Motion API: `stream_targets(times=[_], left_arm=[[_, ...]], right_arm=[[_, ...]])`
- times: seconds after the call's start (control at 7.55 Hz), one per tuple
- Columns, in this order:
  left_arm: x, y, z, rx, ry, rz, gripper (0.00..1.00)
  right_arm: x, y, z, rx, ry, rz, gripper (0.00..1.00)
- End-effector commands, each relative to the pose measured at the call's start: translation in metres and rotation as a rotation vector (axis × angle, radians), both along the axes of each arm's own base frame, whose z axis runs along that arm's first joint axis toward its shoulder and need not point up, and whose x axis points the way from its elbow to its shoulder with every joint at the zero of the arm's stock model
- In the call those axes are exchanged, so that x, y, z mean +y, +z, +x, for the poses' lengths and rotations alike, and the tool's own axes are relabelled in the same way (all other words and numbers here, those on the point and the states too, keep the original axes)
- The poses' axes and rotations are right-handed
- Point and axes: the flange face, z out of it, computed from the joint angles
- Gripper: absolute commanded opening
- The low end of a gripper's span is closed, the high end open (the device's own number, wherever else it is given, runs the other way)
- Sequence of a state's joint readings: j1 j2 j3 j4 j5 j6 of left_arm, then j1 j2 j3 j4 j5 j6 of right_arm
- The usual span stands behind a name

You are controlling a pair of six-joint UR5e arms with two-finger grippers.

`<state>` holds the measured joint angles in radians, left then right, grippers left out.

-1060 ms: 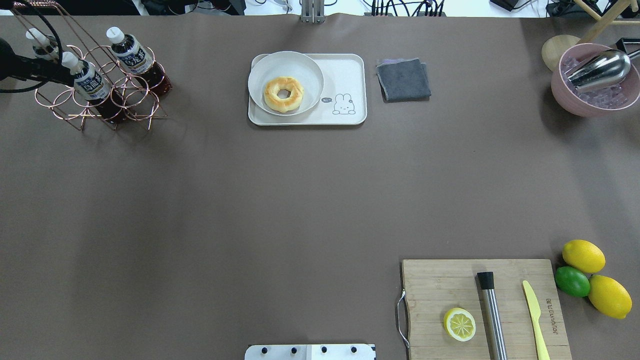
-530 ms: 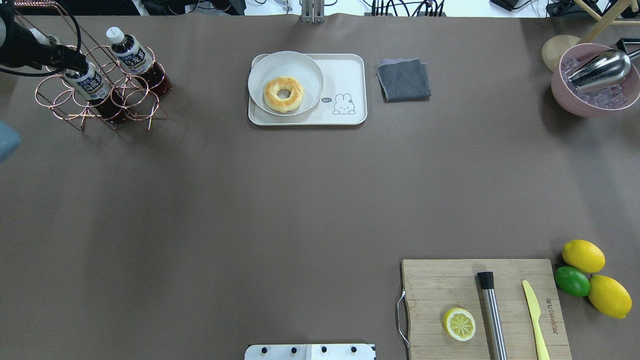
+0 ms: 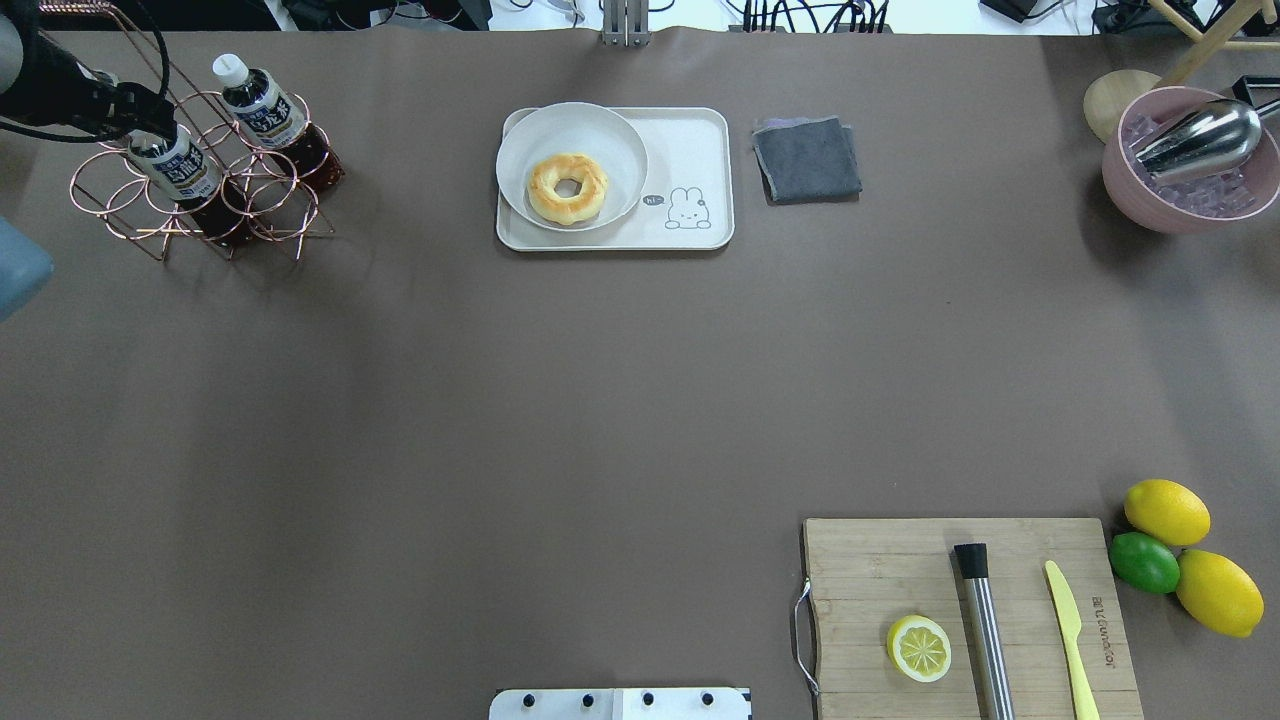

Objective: Place tea on tray
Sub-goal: 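Close the left gripper on the bottle cap and lift it upward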

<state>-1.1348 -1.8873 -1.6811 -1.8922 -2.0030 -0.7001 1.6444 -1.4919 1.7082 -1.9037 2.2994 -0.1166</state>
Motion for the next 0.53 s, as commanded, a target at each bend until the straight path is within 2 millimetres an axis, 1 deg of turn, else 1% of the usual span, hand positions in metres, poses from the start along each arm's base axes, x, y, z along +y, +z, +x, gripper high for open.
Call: stream_targets(times=[0.0, 0.13, 0.4], left_arm=[[-0.0092, -0.0053, -0.0001, 0.003, -0.009, 0.0, 0.75], [-0.0149, -0.004, -0.0008, -0.002, -0.008, 0.001, 0.75], [-0.0189, 0.0043, -0.0023, -0.005, -0.011, -0.001, 0.75]], right_arm=[[0.0009, 0.0008, -0.0001, 0.0, 0.0, -0.002, 1.0], [0.0009, 0.0015, -0.0001, 0.0, 0.0, -0.003, 1.0], [0.0016, 0.0016, -0.0001, 0.0, 0.0, -0.003, 1.0]])
